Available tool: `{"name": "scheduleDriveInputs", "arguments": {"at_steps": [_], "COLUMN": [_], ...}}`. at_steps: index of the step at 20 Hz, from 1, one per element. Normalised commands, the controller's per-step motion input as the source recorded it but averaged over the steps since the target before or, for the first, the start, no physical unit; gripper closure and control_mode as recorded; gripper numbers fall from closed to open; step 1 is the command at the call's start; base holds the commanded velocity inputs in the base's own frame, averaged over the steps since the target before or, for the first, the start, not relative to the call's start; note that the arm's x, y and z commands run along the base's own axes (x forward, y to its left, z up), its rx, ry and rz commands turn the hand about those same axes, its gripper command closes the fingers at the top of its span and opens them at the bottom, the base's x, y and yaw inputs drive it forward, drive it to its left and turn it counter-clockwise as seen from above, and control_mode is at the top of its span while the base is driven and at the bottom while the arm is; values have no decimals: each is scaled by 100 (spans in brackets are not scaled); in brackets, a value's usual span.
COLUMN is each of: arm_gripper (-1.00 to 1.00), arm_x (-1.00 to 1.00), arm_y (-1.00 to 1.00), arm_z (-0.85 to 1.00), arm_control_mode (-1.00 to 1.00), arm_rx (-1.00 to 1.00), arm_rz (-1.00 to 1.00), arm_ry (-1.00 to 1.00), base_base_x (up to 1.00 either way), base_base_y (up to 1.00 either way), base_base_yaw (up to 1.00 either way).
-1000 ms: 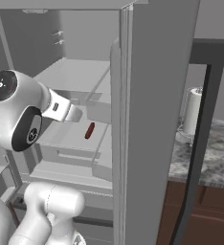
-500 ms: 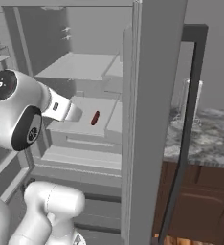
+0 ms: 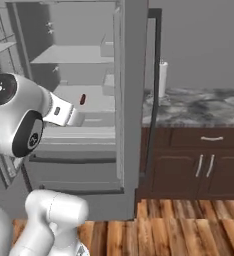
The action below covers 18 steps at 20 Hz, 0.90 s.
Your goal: Retrieve the sausage and cheese from the fridge and place them on the cutting board on the counter.
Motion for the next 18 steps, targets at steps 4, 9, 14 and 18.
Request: {"name": "scheduleDriveInputs", "arguments": {"at_steps": [4, 9, 14, 18], "arm_gripper": [100, 100, 100, 100], "arm_x": [0, 0, 0, 0], "arm_y": [0, 0, 0, 0], "arm_z": [0, 0, 0, 0], "arm_control_mode": [100, 100, 100, 100], "arm_rx": [0, 0, 0, 0], "arm_rz": [0, 0, 0, 0], "arm_ry": [0, 0, 0, 0], "base_base_x": [-90, -44, -34, -29], "base_base_y": [-8, -13, -7, -6], "base_base_yaw": [-54, -70, -72, -75]}}
